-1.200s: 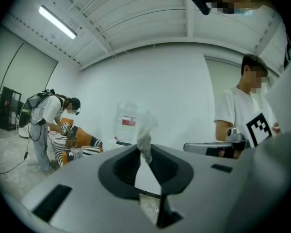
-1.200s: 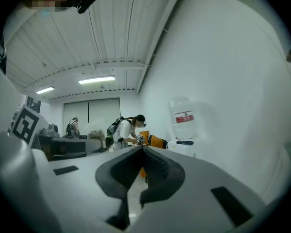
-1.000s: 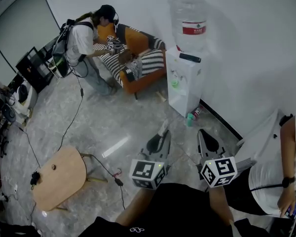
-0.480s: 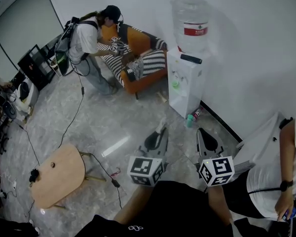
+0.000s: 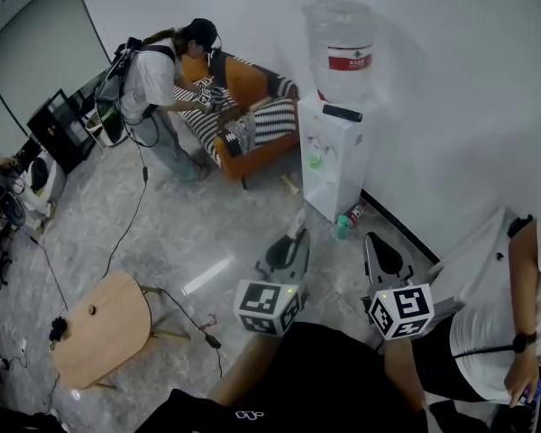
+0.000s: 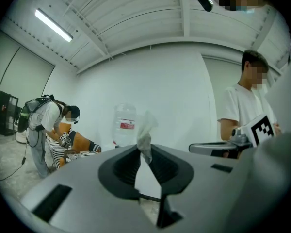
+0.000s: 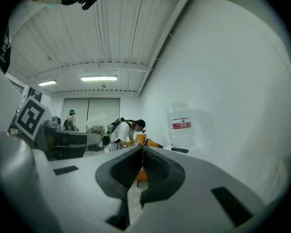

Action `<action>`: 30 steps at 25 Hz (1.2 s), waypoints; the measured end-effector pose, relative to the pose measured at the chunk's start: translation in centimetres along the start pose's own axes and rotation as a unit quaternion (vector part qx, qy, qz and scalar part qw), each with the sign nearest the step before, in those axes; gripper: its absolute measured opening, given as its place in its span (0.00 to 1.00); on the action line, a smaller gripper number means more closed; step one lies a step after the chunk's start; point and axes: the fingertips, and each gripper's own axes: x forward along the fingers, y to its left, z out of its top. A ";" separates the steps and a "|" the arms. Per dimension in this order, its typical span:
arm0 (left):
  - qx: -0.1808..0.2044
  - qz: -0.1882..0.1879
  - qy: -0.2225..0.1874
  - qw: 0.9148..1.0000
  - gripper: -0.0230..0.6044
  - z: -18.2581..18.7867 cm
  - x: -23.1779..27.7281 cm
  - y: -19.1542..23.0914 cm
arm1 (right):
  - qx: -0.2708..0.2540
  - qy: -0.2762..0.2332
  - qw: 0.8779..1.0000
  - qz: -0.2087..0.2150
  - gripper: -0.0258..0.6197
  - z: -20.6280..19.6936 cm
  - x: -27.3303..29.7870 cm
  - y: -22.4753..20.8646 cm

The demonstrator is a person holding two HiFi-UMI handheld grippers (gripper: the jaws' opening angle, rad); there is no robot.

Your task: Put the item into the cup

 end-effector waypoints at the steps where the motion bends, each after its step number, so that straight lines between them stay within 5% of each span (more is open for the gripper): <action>1: 0.002 -0.001 -0.003 1.000 0.12 0.2 0.3 0.1 | -0.001 -0.004 1.000 -0.002 0.06 0.3 0.2 -0.3; 14: 0.000 -0.014 -0.015 1.000 0.12 0.0 4.9 5.4 | -0.067 -0.027 0.996 0.051 0.06 -0.6 7.7 1.8; 23: -0.024 -0.014 0.018 0.999 0.12 -1.4 10.9 11.9 | -0.107 0.006 0.994 0.033 0.06 -1.8 16.2 0.9; 30: -0.037 -0.026 0.041 0.998 0.12 -2.4 16.4 16.6 | -0.080 0.036 0.996 0.025 0.06 -3.2 23.6 -0.9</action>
